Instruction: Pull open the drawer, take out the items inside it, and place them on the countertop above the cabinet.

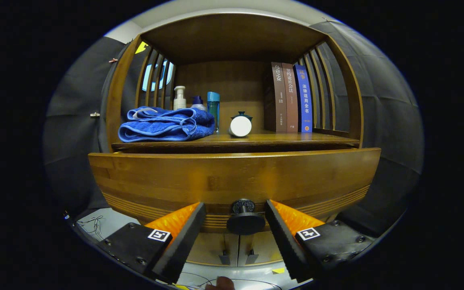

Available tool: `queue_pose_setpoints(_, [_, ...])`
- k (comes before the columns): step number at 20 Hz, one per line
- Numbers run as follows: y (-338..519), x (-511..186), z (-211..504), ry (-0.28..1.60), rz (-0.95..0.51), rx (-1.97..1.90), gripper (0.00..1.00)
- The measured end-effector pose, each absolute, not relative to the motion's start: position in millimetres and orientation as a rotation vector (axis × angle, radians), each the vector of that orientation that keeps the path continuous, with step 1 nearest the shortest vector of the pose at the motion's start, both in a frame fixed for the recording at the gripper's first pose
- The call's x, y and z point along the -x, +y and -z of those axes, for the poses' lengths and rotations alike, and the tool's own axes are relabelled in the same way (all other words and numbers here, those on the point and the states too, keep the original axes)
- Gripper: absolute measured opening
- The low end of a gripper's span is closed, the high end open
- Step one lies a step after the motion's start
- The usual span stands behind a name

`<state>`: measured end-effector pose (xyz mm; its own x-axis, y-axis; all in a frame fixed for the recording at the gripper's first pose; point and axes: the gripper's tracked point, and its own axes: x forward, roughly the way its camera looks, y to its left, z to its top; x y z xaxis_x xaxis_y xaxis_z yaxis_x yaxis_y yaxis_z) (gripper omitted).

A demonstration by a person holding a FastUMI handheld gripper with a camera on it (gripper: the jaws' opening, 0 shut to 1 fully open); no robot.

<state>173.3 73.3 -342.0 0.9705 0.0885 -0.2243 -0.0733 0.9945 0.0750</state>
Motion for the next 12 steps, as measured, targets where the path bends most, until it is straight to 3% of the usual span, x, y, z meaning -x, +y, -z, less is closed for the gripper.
queue_pose_setpoints(12, [79, -213, 349, 0.248, -0.081, -0.126, 0.99])
